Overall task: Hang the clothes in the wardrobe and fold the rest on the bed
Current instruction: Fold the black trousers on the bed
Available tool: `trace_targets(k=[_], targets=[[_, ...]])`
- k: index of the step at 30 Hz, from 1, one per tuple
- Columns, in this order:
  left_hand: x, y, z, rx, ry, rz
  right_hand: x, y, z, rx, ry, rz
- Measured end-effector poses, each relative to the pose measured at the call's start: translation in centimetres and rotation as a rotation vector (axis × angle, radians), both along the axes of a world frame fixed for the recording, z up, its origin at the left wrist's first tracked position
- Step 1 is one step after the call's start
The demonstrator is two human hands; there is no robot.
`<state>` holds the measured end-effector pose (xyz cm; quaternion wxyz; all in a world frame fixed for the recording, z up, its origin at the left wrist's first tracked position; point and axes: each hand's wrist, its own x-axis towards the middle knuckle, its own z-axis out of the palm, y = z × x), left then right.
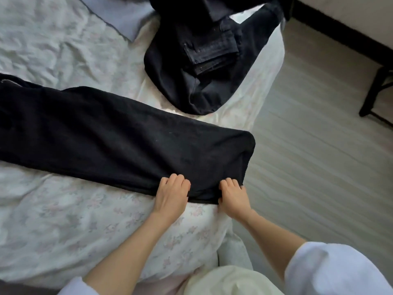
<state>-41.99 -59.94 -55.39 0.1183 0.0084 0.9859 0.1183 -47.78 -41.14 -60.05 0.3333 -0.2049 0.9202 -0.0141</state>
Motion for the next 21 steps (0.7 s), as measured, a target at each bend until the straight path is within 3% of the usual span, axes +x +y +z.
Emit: trace_targets(k=[6,11,21], targets=[[-1.3,0.1,1.6,0.057,0.024,-0.088,-2.7,2.0,0.3,-0.228,-0.307,0.015],[-1.4,0.1,2.4,0.065,0.032,-0.099,-1.4,2.8,-0.5,-0.212,-0.087,0.09],[-1.6,0.8,2.4,-0.002,0.036,-0.129,-1.1,4.6,1.5,-0.351,0.276,-0.019]])
